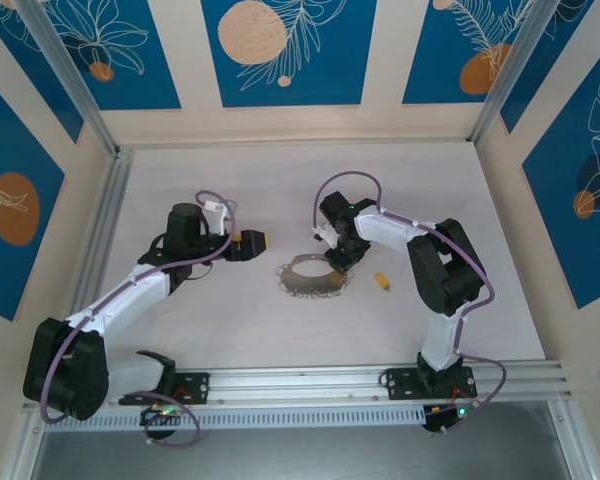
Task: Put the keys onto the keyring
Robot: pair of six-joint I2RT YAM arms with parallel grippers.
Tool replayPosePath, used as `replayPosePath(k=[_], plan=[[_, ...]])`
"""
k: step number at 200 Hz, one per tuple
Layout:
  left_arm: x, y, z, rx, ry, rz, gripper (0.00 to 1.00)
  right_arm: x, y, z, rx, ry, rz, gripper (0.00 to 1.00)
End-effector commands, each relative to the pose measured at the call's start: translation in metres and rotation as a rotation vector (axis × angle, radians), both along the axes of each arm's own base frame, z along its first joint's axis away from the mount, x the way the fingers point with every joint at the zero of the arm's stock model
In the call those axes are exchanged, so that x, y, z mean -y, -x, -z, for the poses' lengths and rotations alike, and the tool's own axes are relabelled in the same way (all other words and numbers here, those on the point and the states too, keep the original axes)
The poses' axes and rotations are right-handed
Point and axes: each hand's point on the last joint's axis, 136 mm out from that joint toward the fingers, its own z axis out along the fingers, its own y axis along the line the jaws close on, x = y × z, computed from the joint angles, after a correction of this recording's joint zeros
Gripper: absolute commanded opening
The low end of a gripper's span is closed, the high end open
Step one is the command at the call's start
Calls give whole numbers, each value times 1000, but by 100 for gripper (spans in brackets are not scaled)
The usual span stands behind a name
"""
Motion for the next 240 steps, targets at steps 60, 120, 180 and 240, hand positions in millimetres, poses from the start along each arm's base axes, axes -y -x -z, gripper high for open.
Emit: replayPosePath(k=[60, 120, 180, 240], plan=[[2, -2, -19, 51, 18, 13, 100, -9, 0, 2, -34, -49, -8, 17], [5, 4, -27, 78, 28, 52, 97, -20, 2, -23, 24, -131, -48, 2], [14, 21, -72, 187, 72, 157, 84, -97, 49, -137, 311, -537, -421, 0], [30, 93, -160, 482, 138, 426, 37, -124, 109, -266, 485, -990, -634, 0]])
